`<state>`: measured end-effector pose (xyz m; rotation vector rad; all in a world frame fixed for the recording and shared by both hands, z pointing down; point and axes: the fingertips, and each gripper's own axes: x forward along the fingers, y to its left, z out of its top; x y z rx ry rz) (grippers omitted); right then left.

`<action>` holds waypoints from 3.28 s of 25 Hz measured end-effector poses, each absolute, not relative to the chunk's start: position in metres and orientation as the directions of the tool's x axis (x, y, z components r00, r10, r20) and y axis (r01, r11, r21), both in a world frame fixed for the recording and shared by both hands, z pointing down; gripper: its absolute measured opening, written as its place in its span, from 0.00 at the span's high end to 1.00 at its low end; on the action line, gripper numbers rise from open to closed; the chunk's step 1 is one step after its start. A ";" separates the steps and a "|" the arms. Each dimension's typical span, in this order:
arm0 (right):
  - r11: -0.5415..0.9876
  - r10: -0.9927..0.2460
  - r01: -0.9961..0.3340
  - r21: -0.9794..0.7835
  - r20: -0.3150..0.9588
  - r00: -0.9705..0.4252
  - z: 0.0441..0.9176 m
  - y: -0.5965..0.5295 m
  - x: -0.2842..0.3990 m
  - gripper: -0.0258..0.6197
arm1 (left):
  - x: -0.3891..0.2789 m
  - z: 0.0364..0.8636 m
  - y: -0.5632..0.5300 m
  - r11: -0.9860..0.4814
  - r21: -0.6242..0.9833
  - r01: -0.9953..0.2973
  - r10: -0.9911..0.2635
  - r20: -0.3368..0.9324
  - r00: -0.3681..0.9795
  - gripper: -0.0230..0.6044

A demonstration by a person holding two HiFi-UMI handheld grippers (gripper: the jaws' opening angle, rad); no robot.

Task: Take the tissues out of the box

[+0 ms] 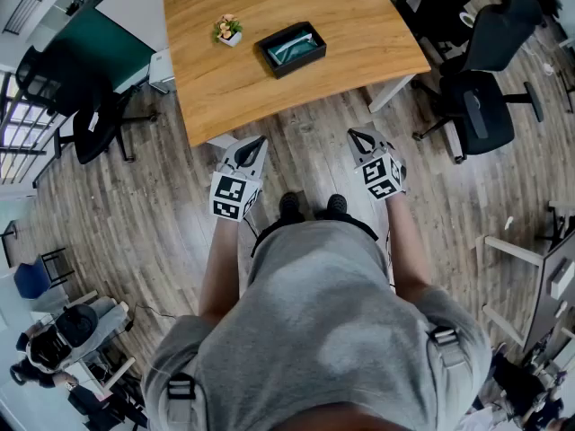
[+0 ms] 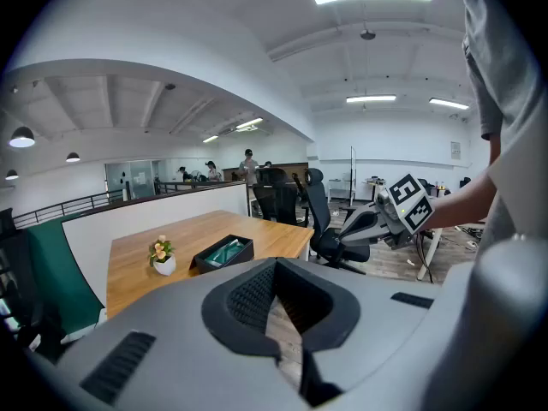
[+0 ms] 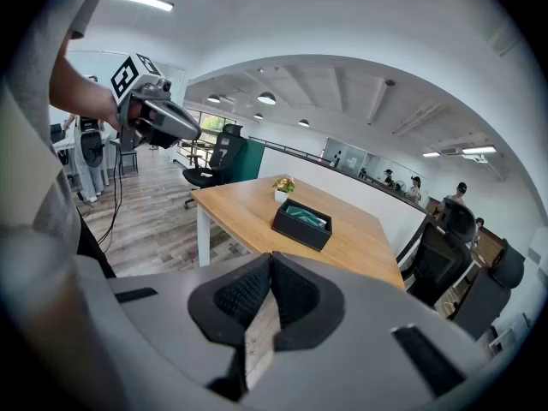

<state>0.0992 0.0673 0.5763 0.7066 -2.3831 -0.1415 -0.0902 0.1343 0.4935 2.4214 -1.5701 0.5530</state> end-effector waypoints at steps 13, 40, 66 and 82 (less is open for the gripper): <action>0.793 -0.597 -0.539 0.286 0.542 -0.591 0.570 0.078 0.061 0.95 | -0.131 0.506 0.134 -0.511 -0.014 -0.859 -0.789 0.404 0.463 0.93; 0.735 -0.660 -0.622 0.270 0.498 -0.563 0.564 0.101 0.031 0.90 | -0.160 0.500 0.145 -0.588 0.032 -0.808 -0.757 0.328 0.565 0.93; 0.704 -0.691 -0.645 0.296 0.495 -0.527 0.558 0.120 0.032 0.58 | -0.160 0.495 0.155 -0.641 0.029 -0.767 -0.722 0.314 0.616 0.63; 0.727 -0.670 -0.617 0.302 0.509 -0.540 0.562 0.112 0.029 0.54 | -0.160 0.503 0.149 -0.637 0.035 -0.770 -0.723 0.319 0.613 0.59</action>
